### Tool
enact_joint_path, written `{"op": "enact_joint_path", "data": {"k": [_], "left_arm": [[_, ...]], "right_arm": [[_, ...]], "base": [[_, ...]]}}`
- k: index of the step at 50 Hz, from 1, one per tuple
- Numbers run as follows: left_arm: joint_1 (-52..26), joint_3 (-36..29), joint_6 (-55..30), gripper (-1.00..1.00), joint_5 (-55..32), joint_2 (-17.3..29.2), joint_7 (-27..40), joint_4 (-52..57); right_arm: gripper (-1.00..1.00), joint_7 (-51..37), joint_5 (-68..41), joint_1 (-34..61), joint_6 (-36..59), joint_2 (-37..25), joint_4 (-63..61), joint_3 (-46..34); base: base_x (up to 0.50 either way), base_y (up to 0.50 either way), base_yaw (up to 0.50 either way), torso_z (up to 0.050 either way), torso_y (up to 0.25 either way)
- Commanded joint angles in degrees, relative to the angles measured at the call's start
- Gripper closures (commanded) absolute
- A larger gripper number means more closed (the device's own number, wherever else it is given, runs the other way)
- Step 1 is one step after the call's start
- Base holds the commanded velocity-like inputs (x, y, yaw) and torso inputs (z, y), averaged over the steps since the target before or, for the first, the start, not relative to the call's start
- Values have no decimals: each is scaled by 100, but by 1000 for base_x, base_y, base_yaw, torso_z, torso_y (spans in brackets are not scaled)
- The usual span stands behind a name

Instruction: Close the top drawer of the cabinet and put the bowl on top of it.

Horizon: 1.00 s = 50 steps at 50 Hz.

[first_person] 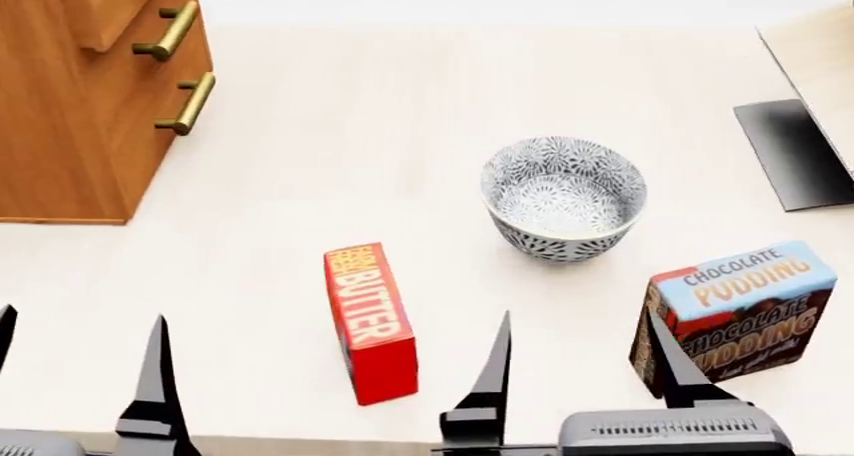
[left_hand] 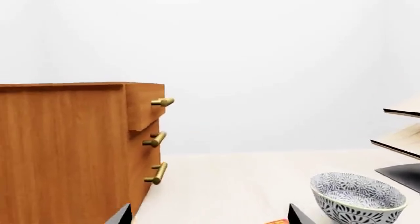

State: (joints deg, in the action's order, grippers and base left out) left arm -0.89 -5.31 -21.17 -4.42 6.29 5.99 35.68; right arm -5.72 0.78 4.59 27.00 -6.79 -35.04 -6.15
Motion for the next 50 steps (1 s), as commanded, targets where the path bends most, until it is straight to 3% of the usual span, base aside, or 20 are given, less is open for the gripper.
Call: {"op": "enact_joint_path", "data": {"k": [1,50], "left_arm": [[-45,-26,-92,-100,-107,83,80,95],[123,-101,-22,-100,-354,350,382,276]], "right_arm": [[-100,-65,-40,67,24,-66,-33,-101],[-100,-272,-250,-3,-328,-261,56,-356]], "base": [[0,500,0,0,0],[0,224,0,0,0]]}}
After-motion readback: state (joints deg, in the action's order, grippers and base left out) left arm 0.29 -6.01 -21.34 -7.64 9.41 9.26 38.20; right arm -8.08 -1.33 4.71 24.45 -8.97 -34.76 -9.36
